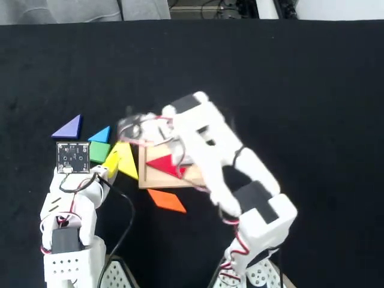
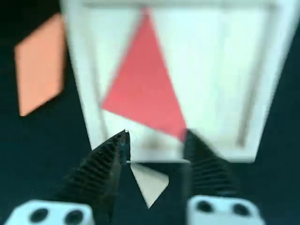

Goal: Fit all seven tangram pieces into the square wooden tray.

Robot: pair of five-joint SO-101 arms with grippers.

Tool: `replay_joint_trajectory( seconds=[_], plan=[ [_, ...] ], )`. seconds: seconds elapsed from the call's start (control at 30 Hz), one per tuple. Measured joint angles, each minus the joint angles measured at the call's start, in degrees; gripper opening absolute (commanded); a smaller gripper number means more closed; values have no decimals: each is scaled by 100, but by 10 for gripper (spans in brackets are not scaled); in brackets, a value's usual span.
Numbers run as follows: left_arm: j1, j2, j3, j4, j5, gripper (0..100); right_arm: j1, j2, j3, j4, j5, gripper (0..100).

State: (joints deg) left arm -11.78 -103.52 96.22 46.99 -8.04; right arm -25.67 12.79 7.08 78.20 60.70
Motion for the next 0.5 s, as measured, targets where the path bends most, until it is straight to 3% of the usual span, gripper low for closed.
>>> replay_joint_trajectory(
  seconds=[0.13, 0.5],
  plan=[
    [0, 0, 0, 0, 0, 300, 484, 0, 9, 9, -633, 18],
    [0, 0, 0, 0, 0, 300, 563, 0, 818, -949, -765, 11]
  ],
)
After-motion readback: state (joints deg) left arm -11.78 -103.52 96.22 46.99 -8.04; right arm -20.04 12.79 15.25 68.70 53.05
